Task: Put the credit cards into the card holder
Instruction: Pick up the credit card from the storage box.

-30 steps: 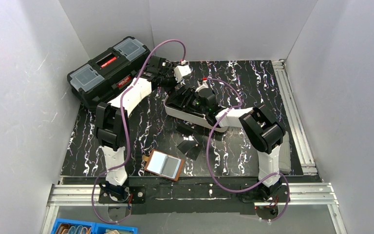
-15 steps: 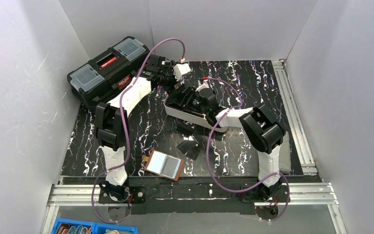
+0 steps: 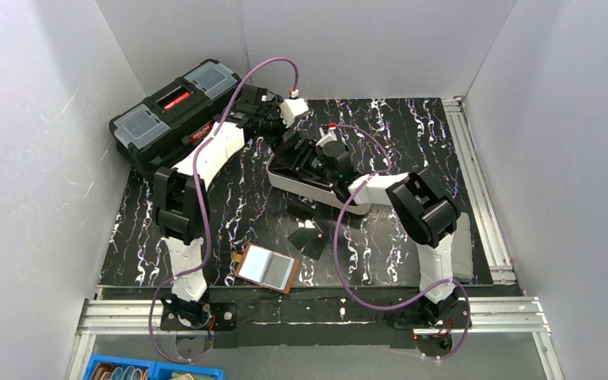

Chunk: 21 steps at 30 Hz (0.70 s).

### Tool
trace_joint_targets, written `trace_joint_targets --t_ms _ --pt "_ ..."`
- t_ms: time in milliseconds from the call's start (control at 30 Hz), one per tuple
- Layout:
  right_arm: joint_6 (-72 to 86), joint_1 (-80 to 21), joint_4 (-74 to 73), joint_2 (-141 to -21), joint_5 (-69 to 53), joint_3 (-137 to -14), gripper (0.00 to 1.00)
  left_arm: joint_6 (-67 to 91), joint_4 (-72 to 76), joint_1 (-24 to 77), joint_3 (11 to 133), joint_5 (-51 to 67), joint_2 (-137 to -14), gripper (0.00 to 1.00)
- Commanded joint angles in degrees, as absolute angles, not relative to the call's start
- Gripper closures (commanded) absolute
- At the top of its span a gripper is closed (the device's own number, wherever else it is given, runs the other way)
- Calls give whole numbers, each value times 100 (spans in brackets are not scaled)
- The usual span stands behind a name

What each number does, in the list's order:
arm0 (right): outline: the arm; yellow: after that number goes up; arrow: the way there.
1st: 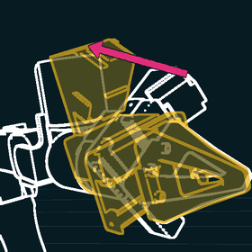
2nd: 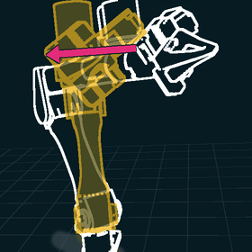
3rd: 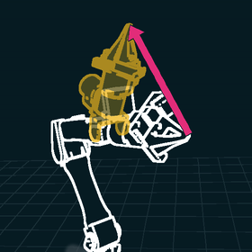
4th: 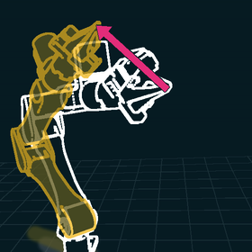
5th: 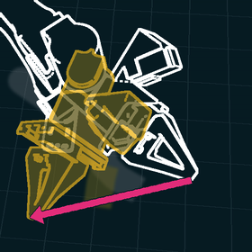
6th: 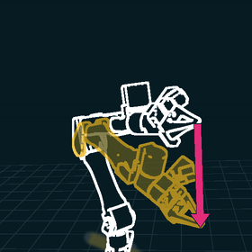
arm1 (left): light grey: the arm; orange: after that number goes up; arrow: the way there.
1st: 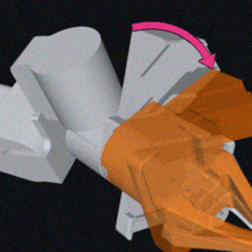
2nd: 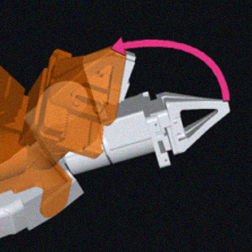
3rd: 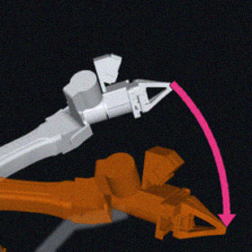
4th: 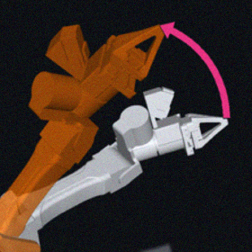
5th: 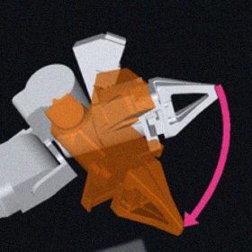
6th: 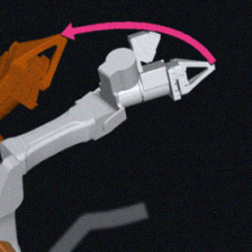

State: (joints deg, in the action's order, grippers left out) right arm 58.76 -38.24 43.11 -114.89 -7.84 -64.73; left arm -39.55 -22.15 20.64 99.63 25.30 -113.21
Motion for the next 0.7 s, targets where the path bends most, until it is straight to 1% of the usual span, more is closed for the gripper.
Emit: trace_joint_targets --t_ms 0,33,100,133,300,533,667 --pt "6070 -3745 4298 -11682 -730 -6942 61 -3725 -2734 1981 10267 2645 -10893 1" --pt "6096 -3732 4191 -11734 -747 -7018 69 -3719 -2796 1945 10284 2637 -10847 1" --pt "6114 -3696 4008 -11782 -839 -7129 90 -3726 -2929 1862 10249 2603 -10721 1" --pt "6123 -3685 3974 -11763 -871 -7106 98 -3726 -2991 1815 10197 2589 -10637 1" --pt "5880 -3619 3865 -11137 -840 -6600 99 -3674 -3365 1434 10064 2583 -10037 1" --pt "5049 -3603 3211 -9806 -757 -5967 99 -3486 -3766 1163 9678 2757 -8905 1" --pt "4729 -3547 3122 -9020 -1034 -5589 99 -3206 -3908 1102 9345 3089 -8256 1"
